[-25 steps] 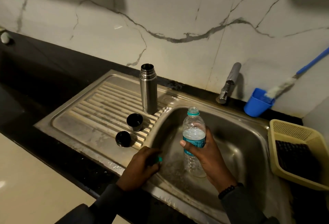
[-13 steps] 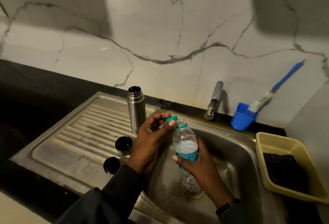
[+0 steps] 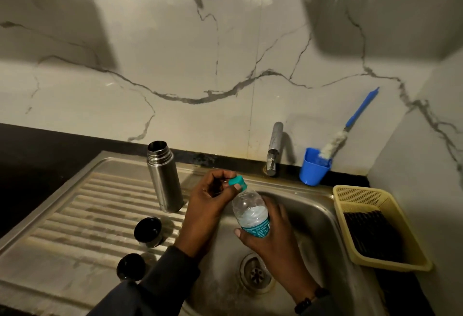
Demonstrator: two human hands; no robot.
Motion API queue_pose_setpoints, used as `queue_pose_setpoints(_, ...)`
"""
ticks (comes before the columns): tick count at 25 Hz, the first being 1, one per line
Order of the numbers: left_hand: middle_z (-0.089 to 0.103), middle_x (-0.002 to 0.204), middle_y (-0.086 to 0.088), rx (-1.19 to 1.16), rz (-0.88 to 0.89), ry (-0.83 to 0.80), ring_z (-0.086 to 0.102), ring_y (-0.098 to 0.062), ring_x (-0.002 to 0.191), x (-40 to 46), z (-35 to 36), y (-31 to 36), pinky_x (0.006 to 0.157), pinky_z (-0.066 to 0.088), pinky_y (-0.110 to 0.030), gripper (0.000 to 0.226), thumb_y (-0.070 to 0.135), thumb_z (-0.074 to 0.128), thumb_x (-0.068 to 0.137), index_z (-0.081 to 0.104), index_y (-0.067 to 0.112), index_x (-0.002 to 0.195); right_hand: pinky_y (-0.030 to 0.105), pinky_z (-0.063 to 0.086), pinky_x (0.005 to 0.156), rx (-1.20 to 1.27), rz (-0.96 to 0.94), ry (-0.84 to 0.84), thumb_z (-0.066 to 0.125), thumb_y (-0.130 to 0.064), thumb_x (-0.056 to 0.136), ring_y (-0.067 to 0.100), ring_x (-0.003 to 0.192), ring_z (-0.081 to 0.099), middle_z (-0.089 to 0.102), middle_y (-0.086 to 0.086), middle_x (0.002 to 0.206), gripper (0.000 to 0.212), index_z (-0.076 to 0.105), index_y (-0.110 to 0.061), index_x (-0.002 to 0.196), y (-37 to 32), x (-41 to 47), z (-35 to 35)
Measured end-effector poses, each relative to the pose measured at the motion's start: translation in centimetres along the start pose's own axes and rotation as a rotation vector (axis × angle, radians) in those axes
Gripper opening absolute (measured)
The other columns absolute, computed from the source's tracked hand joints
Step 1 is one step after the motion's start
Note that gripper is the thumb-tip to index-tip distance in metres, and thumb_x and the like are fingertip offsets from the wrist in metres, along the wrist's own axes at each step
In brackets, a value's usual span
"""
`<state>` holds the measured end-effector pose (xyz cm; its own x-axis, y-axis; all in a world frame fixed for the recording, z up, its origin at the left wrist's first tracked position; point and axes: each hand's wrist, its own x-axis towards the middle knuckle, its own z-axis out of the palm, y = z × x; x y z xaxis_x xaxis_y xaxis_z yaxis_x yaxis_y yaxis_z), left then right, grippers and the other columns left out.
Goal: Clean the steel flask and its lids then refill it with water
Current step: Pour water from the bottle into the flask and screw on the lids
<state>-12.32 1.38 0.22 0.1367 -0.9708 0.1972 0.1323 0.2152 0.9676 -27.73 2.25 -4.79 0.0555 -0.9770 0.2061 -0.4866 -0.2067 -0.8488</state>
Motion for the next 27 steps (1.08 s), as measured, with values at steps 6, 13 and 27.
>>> queue_pose_setpoints(6, 0.073, 0.101, 0.0, 0.135, 0.072, 0.028, 0.069, -0.013, 0.097, 0.3, 0.2, -0.5, 0.083, 0.055, -0.021, 0.019, 0.005, 0.069, 0.088, 0.068, 0.009, 0.106, 0.025, 0.051, 0.083, -0.391, -0.103, 0.121, 0.083, -0.048, 0.062, 0.012, 0.106, 0.052, 0.042, -0.007, 0.124, 0.084, 0.039, -0.034, 0.132, 0.4, -0.1, -0.6)
queue_pose_setpoints(13, 0.073, 0.104, 0.003, 0.112, 0.09, 0.025, 0.069, -0.011, 0.102, 0.1, 0.1, -0.3, 0.085, 0.055, -0.022, 0.02, 0.004, 0.067, 0.089, 0.066, 0.006, 0.109, 0.01, 0.044, 0.078, -0.146, -0.026, 0.014, 0.08, -0.05, 0.064, 0.0, 0.105, 0.049, 0.042, -0.014, 0.123, 0.079, 0.042, -0.037, 0.131, -0.6, 0.2, -1.0)
queue_pose_setpoints(27, 0.074, 0.107, -0.008, -0.057, 0.102, -0.082, 0.069, -0.02, 0.105, 1.4, 0.4, 1.9, 0.086, 0.056, -0.025, 0.023, 0.013, 0.069, 0.081, 0.066, 0.007, 0.103, 0.027, 0.055, 0.085, 0.321, -0.013, -0.264, 0.086, -0.036, 0.066, 0.004, 0.103, 0.063, 0.063, -0.017, 0.114, 0.06, 0.052, -0.046, 0.115, -2.9, 0.7, -3.5)
